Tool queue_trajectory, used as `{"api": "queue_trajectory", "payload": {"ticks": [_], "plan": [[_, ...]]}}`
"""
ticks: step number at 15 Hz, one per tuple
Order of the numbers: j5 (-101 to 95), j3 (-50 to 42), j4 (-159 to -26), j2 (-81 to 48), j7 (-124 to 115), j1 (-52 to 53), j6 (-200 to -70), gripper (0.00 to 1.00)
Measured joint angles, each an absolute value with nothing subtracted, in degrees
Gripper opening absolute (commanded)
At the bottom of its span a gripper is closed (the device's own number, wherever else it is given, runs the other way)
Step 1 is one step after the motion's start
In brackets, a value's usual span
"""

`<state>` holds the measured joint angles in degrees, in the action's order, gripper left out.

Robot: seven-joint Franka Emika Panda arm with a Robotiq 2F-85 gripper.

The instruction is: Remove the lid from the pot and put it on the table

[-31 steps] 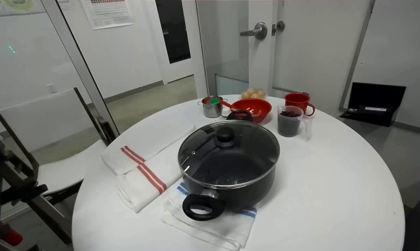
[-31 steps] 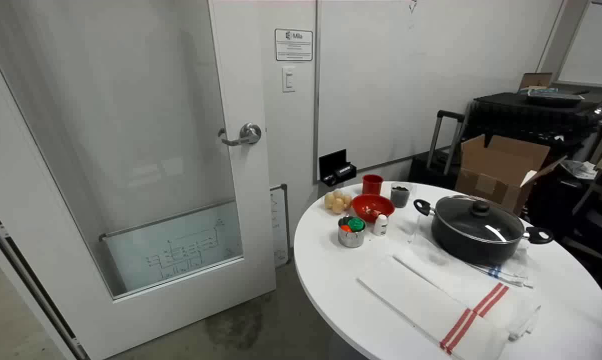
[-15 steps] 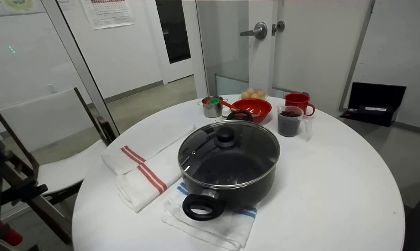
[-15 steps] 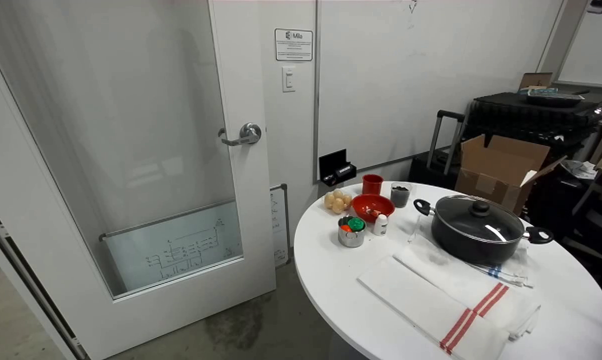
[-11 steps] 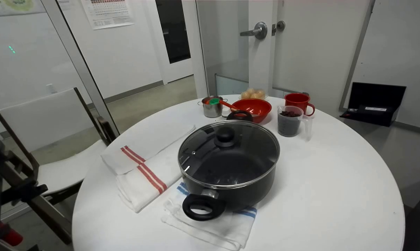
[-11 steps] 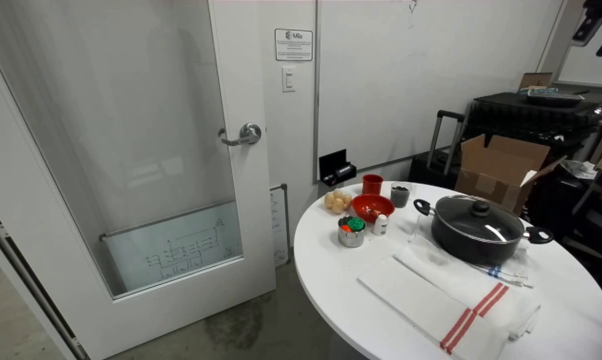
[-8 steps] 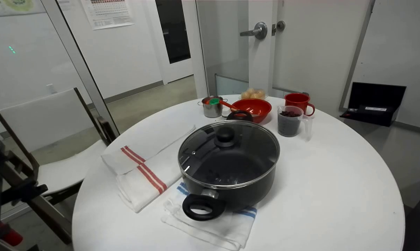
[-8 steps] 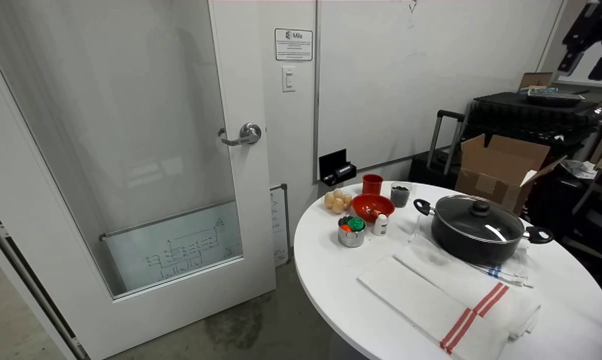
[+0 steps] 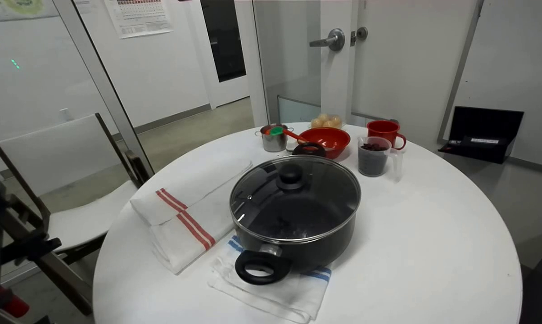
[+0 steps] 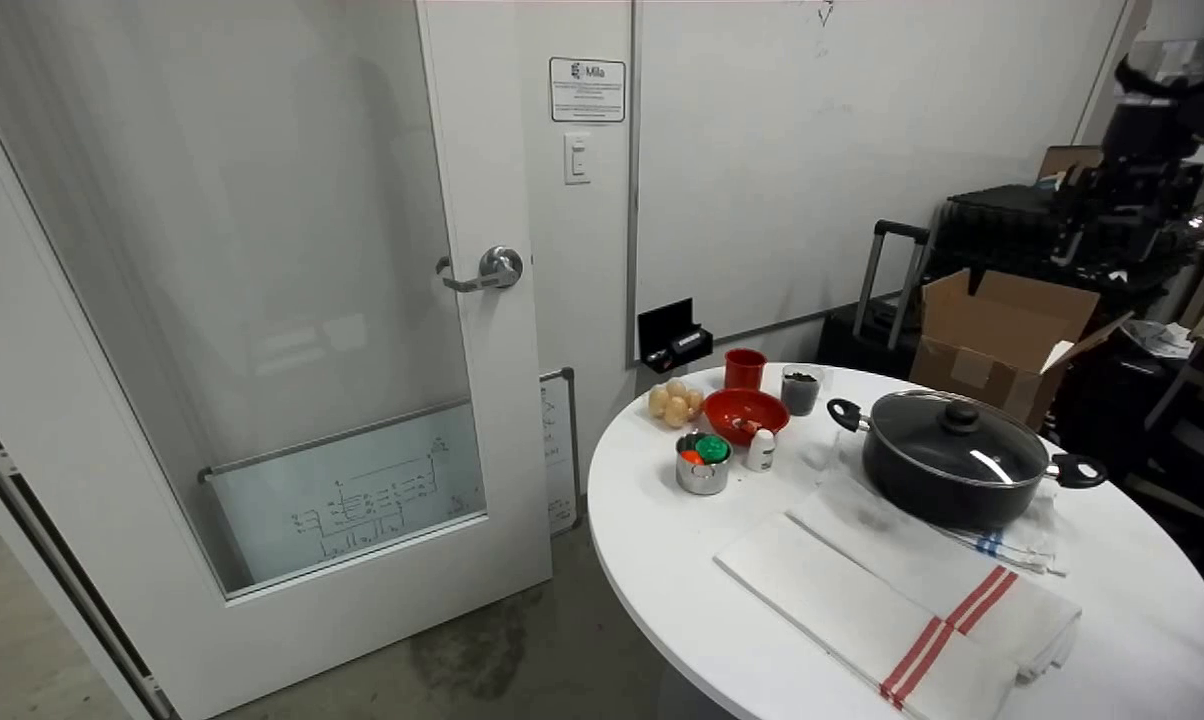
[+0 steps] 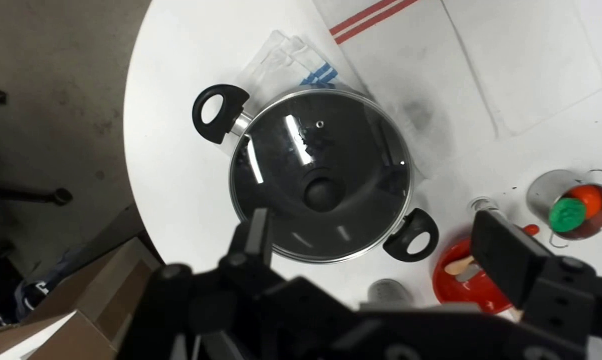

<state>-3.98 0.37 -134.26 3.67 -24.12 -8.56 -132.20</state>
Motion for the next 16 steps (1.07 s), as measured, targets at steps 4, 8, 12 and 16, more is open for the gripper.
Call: {"api": "queue_trajectory", "payload": {"ticks": [4, 8, 12, 16], "plan": [[-4.51, -2.98, -130.89, -5.82, -24.29, -8.57, -136.63, 1.0], [-4.19, -5.45, -126.43, -14.43, -24.29, -8.36, -138.98, 1.0], [-3.2, -6.4, -121.35, -21.81, -24.29, -8.11, -139.33, 1.0], [-0.89, -6.46, -116.67, -27.88, -24.29, -7.6, -139.33, 1.0]]}}
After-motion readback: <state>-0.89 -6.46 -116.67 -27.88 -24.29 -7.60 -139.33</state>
